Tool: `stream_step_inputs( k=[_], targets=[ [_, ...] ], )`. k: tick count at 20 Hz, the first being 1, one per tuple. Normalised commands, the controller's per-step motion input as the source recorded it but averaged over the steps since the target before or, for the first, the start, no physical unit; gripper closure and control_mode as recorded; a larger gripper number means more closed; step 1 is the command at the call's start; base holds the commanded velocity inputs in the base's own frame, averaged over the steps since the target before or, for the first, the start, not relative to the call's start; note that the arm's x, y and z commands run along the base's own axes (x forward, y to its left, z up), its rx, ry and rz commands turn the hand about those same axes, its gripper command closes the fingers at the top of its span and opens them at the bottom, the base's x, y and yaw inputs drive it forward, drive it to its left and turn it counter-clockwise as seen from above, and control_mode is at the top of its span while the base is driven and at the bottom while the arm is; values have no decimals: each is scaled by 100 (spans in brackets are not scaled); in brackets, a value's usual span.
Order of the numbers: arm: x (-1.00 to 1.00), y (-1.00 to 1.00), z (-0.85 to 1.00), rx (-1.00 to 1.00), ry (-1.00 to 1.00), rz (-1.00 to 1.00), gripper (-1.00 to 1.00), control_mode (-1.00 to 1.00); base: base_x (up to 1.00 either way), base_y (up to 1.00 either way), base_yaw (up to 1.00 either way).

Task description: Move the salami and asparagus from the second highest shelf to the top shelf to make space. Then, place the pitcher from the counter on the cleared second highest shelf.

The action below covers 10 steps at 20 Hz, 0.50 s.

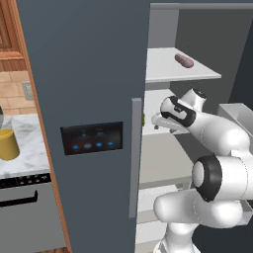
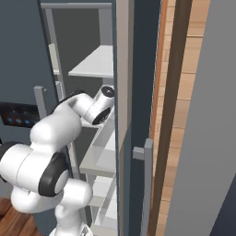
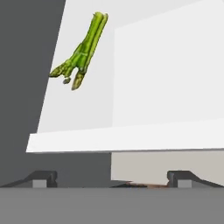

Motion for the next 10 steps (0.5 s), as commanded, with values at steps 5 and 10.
stream_step_inputs(
  k=[5, 10],
  targets=[
    [20, 9, -1, 8, -4, 0, -100, -100, 0, 0, 0],
    [26, 13, 0, 4, -1, 0, -100, -100, 0, 0, 0]
  ],
)
